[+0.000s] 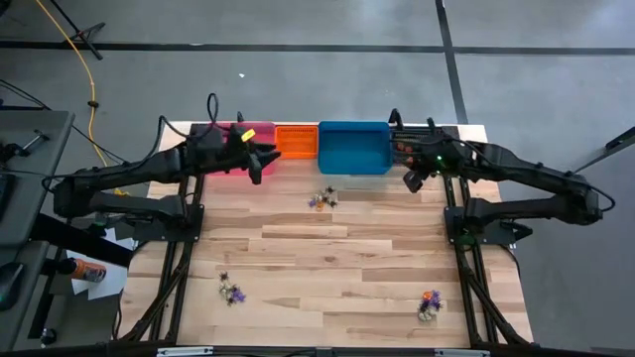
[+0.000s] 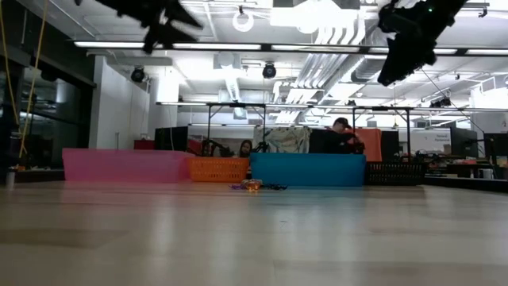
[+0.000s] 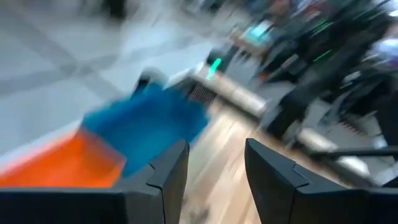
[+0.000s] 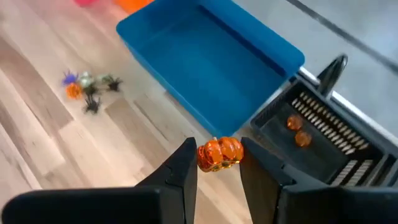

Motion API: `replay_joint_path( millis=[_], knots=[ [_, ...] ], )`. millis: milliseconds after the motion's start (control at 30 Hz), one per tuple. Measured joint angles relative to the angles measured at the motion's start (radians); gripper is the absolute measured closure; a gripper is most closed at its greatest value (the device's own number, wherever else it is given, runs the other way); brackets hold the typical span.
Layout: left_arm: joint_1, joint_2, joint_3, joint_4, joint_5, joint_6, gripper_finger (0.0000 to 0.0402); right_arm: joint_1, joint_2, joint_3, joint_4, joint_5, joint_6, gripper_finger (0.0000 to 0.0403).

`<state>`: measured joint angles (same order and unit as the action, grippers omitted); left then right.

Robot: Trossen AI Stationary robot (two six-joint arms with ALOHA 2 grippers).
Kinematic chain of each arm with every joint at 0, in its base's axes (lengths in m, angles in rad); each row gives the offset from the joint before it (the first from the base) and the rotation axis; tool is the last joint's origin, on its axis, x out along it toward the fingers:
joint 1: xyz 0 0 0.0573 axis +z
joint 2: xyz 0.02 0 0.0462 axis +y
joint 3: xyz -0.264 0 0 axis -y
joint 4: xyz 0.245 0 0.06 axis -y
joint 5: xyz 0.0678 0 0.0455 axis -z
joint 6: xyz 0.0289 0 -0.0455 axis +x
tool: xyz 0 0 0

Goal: Sort Halloween decoration
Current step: Put the orange pumpkin toy into the black bin

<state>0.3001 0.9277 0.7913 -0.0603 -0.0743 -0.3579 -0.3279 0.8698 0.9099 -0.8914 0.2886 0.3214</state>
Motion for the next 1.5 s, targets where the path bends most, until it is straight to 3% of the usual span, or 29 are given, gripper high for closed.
replay_joint_path(
  millis=[133,233,333,533,867,1167,1367,1500],
  knots=[
    [0.028,0.056,-0.037,0.327,0.216,0.063,0.0257,-0.001,-0.006,-0.008,0.005,0.000,0.078,0.0313],
    [0.040,0.096,-0.037,0.408,0.314,0.046,0.0260,-0.026,0.009,-0.008,-0.002,-0.008,0.184,0.0313],
    [0.034,0.113,-0.038,0.396,0.325,0.046,0.0271,-0.086,0.044,-0.008,0.000,-0.048,0.298,0.0313],
    [0.014,0.118,-0.038,0.402,0.327,0.046,0.0292,-0.330,0.203,-0.007,0.040,-0.225,0.303,0.0313],
    [-0.016,0.081,-0.038,0.404,0.387,0.046,0.0294,-0.676,0.490,-0.007,0.171,-0.223,0.239,0.0287],
    [-0.041,0.082,-0.038,0.404,0.387,0.045,0.0294,-0.753,0.663,-0.002,0.245,-0.240,0.270,0.0274],
    [-0.047,0.082,-0.038,0.406,0.386,0.045,0.0294,-0.750,0.683,0.042,0.245,-0.215,0.273,0.0273],
    [-0.048,0.082,-0.038,0.407,0.386,0.031,0.0294,-0.752,0.656,0.099,0.218,-0.255,0.217,0.0273]
  ],
)
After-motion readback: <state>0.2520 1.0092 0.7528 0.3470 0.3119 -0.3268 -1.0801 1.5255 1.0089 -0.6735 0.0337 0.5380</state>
